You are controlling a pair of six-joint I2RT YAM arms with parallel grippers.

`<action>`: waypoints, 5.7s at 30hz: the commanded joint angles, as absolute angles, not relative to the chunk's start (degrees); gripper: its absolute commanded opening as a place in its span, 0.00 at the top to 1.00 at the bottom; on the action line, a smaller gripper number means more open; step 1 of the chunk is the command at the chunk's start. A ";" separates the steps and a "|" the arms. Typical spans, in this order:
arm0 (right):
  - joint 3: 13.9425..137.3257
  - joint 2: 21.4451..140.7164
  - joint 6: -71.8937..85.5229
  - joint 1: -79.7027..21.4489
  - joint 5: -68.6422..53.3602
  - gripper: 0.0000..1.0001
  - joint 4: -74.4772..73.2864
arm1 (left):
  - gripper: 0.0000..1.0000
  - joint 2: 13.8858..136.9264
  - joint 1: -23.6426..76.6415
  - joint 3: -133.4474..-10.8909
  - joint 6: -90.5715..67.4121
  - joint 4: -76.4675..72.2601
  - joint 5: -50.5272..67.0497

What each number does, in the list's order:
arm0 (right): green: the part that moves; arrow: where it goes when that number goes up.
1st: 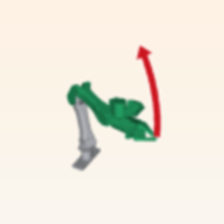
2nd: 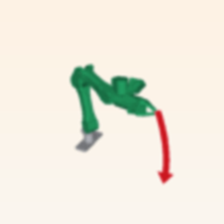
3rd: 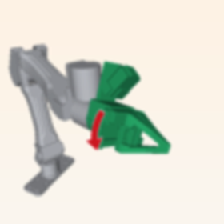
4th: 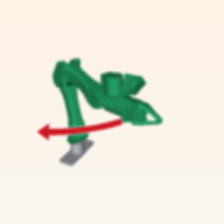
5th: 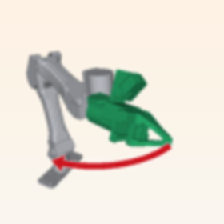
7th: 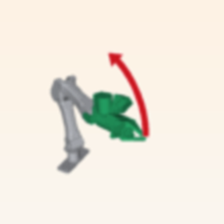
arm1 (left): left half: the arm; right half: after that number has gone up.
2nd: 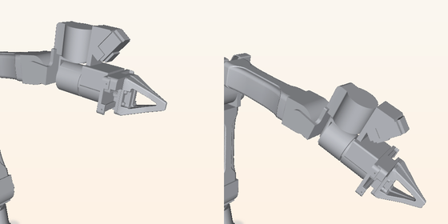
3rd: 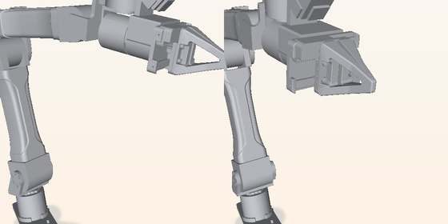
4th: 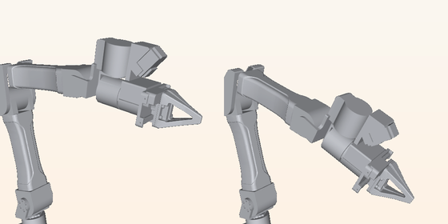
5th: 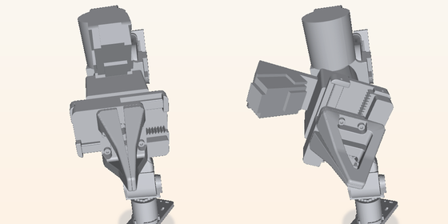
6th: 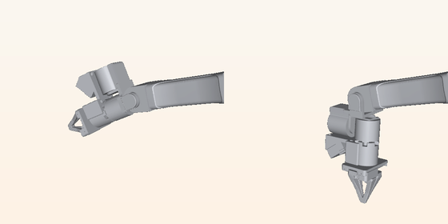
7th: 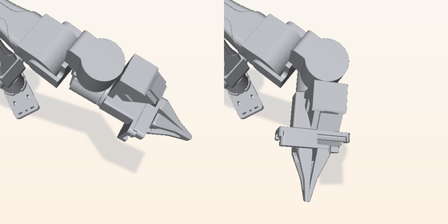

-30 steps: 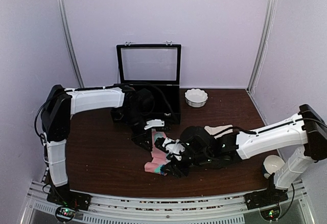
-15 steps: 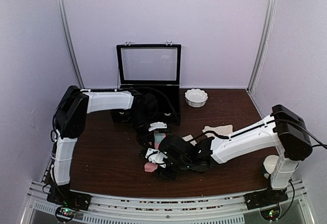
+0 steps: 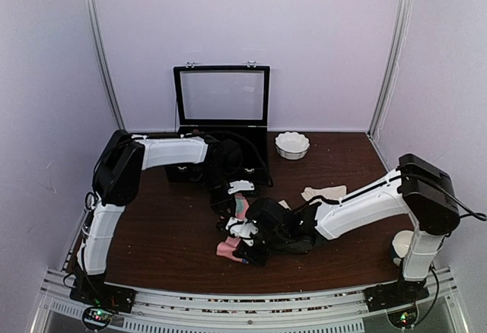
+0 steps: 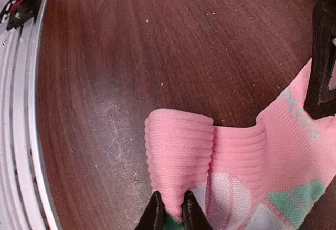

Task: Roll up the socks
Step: Roll the sock at the center of the board.

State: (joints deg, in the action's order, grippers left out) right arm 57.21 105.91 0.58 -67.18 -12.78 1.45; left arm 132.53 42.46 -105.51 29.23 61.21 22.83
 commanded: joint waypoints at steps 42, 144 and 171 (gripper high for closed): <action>49.49 119.38 36.95 -55.83 -40.96 0.95 9.01 | 0.35 95.45 29.78 -87.88 21.63 42.82 14.97; 40.10 96.88 -37.40 -74.32 6.41 0.44 21.26 | 1.00 136.64 46.19 -94.04 28.77 59.30 27.31; 42.03 105.94 -35.90 -69.48 6.46 0.66 17.60 | 1.00 137.24 45.26 -96.65 31.48 62.74 27.52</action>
